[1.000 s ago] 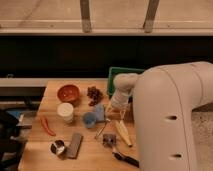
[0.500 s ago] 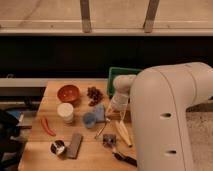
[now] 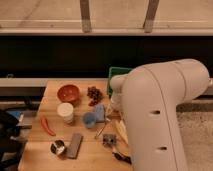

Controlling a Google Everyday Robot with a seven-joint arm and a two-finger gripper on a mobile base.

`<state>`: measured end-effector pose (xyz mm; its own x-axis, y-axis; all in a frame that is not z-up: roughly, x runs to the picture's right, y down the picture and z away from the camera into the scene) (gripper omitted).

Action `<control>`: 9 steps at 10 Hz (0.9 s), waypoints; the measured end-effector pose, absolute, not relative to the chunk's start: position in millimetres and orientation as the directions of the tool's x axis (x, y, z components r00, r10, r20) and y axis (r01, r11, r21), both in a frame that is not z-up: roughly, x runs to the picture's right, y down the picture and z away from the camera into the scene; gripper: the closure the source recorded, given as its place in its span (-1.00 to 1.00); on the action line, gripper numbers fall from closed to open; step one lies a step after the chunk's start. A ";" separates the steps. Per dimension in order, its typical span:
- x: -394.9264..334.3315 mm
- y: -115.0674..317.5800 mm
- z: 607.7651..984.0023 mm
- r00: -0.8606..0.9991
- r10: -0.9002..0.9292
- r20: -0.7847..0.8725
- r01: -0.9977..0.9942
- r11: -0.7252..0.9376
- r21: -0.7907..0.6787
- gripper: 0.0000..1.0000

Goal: Place fork in red bowl

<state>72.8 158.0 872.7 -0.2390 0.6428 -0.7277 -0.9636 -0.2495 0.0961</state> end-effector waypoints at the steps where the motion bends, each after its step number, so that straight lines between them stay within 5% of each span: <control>1: 72.8 159.7 874.0 -0.239 0.646 -0.725 -0.966 -0.236 0.108 -0.10; 6: 69.7 159.4 874.6 -0.227 0.663 -0.713 -0.972 -0.204 0.120 0.86; 9: 70.7 156.6 871.2 -0.227 0.673 -0.704 -0.972 -0.198 0.124 1.00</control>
<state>70.7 156.6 871.2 -0.2267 0.6729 -0.7041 -0.9723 -0.1982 0.1237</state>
